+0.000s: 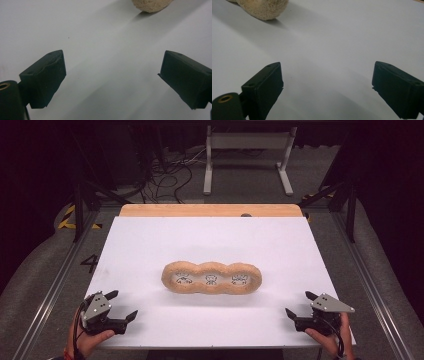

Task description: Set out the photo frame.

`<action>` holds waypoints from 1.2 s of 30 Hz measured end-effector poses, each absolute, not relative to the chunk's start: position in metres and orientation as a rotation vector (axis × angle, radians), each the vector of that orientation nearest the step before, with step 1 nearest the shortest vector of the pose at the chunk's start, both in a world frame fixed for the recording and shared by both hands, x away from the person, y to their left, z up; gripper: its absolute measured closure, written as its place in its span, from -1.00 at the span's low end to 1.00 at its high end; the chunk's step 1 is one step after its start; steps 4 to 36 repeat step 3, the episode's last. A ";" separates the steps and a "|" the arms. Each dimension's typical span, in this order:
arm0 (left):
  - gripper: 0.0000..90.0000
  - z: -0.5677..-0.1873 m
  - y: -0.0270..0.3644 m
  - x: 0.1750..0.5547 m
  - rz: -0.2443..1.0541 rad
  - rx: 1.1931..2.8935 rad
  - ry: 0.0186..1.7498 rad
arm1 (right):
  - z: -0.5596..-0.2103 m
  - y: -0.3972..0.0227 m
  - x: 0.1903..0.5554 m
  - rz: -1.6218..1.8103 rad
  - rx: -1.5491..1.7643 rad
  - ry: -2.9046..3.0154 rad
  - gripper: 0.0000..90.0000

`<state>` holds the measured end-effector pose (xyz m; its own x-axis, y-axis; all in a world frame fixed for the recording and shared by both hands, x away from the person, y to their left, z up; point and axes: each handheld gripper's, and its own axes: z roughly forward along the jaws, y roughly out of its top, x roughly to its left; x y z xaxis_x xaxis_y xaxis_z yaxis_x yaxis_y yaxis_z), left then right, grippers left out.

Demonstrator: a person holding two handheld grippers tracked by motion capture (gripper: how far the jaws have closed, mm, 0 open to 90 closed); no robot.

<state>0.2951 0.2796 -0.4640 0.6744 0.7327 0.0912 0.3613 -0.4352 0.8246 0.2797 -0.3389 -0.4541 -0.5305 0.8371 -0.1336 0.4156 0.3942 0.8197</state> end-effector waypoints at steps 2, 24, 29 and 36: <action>-0.85 -0.464 0.279 0.295 0.566 2.060 0.847 | -0.454 -0.339 0.280 1.022 1.069 2.116 -0.78; -0.85 -0.464 0.279 0.295 0.563 2.060 0.844 | -0.454 -0.339 0.279 1.018 1.071 2.111 -0.78; -0.85 -0.464 0.279 0.295 0.563 2.060 0.844 | -0.454 -0.339 0.279 1.018 1.071 2.111 -0.78; -0.85 -0.464 0.279 0.295 0.563 2.060 0.844 | -0.454 -0.339 0.279 1.018 1.071 2.111 -0.78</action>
